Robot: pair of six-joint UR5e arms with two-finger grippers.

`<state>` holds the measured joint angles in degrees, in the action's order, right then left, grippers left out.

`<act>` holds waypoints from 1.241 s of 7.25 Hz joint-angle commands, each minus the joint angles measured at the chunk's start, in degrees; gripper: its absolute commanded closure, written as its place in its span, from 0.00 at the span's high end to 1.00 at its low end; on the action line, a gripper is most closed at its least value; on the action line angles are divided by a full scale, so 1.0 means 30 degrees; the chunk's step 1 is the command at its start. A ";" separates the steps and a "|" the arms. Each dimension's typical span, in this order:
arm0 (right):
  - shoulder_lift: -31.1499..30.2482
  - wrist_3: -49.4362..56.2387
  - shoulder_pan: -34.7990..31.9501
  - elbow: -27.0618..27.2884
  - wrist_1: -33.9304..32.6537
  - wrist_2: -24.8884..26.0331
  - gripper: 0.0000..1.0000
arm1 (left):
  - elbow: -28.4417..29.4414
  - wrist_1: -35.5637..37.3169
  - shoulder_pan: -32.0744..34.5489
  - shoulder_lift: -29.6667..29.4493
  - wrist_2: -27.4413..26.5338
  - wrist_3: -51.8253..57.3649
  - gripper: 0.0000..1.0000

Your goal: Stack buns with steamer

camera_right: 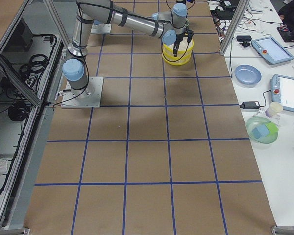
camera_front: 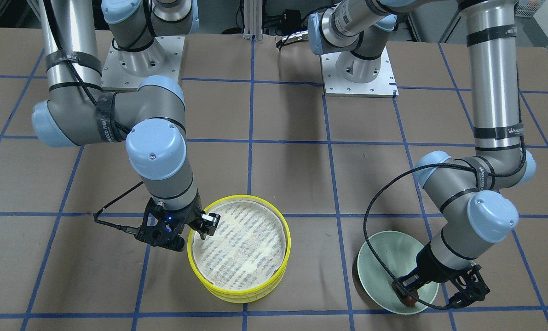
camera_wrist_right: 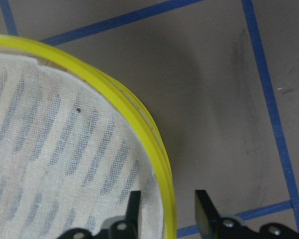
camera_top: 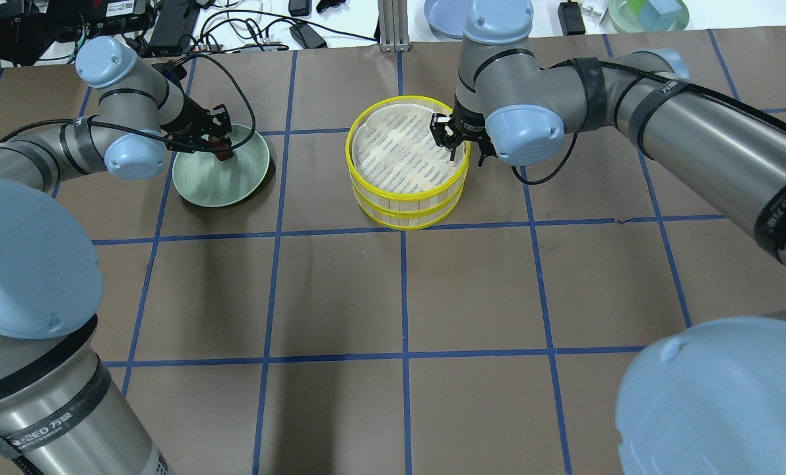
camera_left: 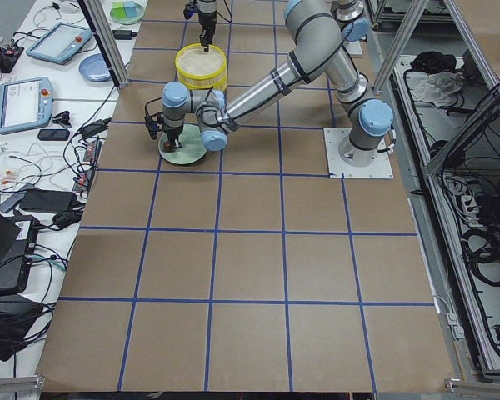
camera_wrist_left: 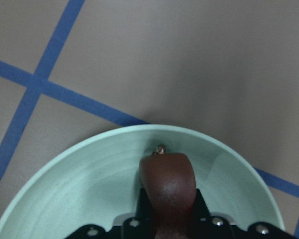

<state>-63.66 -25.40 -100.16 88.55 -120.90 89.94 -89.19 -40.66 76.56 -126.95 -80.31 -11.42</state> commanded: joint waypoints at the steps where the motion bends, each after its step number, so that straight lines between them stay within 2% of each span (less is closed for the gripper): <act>1: -0.1736 0.1482 0.0394 -0.0479 0.1091 -0.0242 1.00 | 0.0342 -0.0126 0.0287 0.1118 -0.0037 -0.0466 0.00; 2: -0.3082 0.3815 0.1123 -0.1091 0.2871 -0.0300 1.00 | 0.0374 -0.0272 0.0869 0.1908 0.0282 -0.2183 0.00; 3: -0.4575 0.5085 0.2145 -0.1387 0.5383 -0.0388 1.00 | 0.0432 -0.0302 0.1977 0.2670 0.1330 -0.4723 0.00; 5: -0.7070 0.9033 0.2741 -0.1361 0.7830 -0.0040 1.00 | 0.0491 -0.0099 0.4787 0.3436 0.2012 -0.9245 0.00; 6: -0.7602 1.0213 0.2712 -0.1274 0.8333 -0.0008 1.00 | 0.0491 -0.0156 0.5758 0.3729 0.2478 -0.9812 0.00; 8: -0.7636 1.0457 0.2653 -0.1068 0.8484 0.0050 1.00 | 0.0171 -0.0273 0.7224 0.3617 0.2832 -1.0899 0.00; 9: -0.7666 1.0315 0.2653 -0.1068 0.8368 -0.0008 1.00 | 0.0082 -0.0331 0.7813 0.3325 0.2892 -1.0959 0.06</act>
<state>-86.41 5.34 -92.19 85.25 -95.75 89.98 -88.48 -41.48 97.34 -116.22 -72.17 -43.41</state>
